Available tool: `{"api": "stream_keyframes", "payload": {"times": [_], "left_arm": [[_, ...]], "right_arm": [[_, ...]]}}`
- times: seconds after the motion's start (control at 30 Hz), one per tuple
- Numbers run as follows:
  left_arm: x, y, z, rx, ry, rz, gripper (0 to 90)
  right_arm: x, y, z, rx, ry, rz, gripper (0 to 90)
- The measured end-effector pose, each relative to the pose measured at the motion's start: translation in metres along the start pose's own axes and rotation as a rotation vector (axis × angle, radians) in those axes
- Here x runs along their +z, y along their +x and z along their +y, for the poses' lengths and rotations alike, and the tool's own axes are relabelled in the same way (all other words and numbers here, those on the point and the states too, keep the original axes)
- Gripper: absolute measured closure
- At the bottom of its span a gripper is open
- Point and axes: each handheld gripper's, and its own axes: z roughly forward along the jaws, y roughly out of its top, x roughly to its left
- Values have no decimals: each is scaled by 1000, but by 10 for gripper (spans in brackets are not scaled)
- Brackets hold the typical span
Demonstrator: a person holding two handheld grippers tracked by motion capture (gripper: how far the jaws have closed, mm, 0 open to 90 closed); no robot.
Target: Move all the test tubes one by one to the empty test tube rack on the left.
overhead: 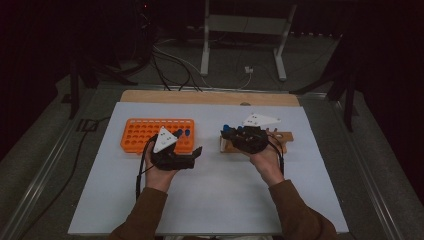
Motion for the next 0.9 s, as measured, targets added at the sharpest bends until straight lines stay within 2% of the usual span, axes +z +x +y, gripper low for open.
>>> {"api": "stream_keyframes", "payload": {"times": [0.33,0.6,0.7,0.9], "left_arm": [[17,-10,2,15,8,-50,144],[29,-15,2,19,40,-77,180],[31,-17,1,23,39,-82,244],[35,-19,1,32,40,-92,429]], "right_arm": [[10,15,4,-8,-4,43,766],[14,23,6,-17,-5,71,765],[15,25,6,-17,-5,80,765],[15,27,6,-17,-6,97,765]]}}
